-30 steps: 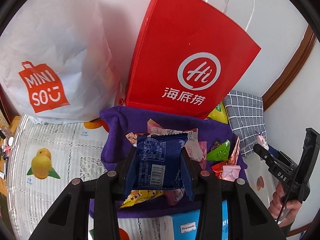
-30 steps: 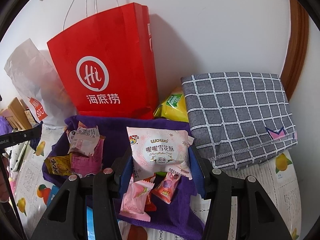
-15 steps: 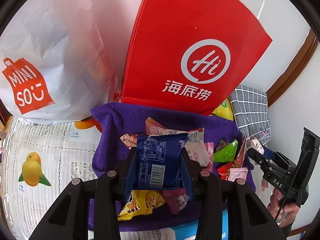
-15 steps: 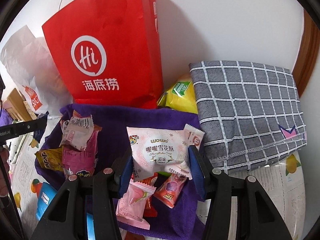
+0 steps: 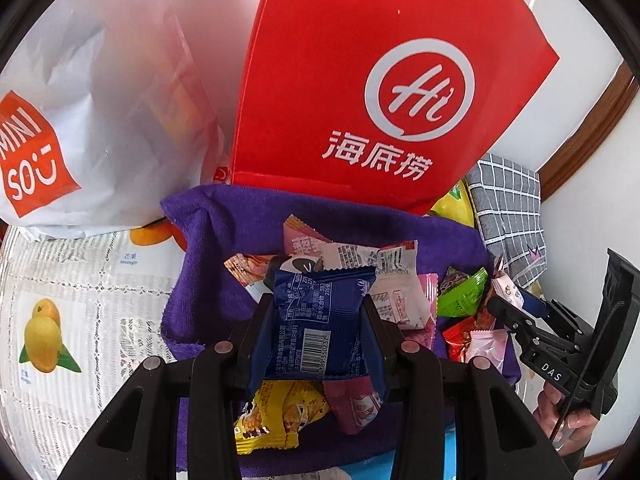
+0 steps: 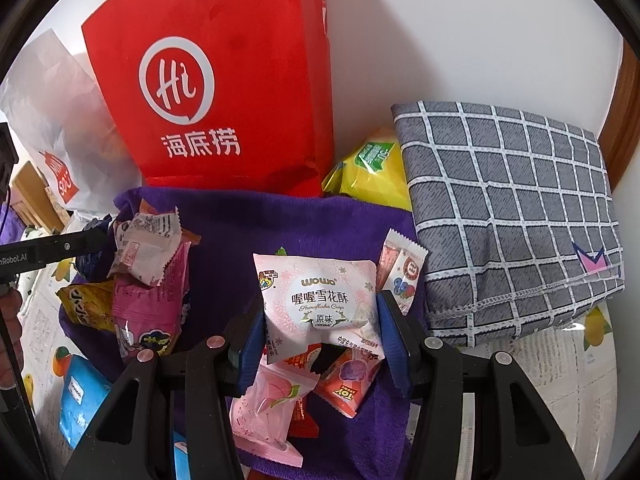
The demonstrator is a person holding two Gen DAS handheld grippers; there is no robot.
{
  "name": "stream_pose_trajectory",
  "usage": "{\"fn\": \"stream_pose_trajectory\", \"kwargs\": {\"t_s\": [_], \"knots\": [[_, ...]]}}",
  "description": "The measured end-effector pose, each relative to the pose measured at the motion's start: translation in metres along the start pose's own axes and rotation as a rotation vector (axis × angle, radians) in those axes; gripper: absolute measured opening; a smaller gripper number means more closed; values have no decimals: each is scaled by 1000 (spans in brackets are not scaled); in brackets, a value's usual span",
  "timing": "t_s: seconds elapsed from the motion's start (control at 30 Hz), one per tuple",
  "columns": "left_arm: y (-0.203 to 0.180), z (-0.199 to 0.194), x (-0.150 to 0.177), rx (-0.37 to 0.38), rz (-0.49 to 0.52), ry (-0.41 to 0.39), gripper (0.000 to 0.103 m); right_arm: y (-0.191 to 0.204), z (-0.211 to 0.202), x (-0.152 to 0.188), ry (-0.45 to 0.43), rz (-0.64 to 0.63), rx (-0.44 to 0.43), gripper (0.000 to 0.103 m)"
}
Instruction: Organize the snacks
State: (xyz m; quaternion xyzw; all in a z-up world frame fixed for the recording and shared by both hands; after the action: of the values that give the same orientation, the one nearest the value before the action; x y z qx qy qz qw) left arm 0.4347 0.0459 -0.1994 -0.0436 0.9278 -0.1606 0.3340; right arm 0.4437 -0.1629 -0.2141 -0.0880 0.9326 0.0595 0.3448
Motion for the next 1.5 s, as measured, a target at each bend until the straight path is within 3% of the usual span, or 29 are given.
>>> {"fn": "stream_pose_trajectory", "kwargs": {"t_s": [0.57, 0.7, 1.03, 1.27, 1.5], "knots": [[-6, 10, 9, 10, 20, 31, 39, 7, 9, 11, 39, -35, -8, 55], [-11, 6, 12, 19, 34, 43, 51, 10, 10, 12, 43, -45, -9, 55], [-18, -22, 13, 1, 70, 5, 57, 15, 9, 16, 54, -46, -2, 63], [-26, -52, 16, -2, 95, -30, 60, 21, -15, 10, 27, -40, 7, 71], [-37, -91, 26, 2, 97, -66, 63, 29, -66, -1, -33, -12, 13, 74]]}}
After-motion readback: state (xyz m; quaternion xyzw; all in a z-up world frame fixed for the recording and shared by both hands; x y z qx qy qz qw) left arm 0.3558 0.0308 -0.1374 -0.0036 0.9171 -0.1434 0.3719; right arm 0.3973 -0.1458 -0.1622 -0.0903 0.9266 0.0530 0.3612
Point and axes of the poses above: each gripper's, at about its wrist camera, not at the fingertips, and z roughly the way its jaws point, y to its left, x to its underside, the point moved 10 cm from there along z, roughly the way its jaws point, and after that the axes turned 10 degrees about -y, right-handed, at the moved point
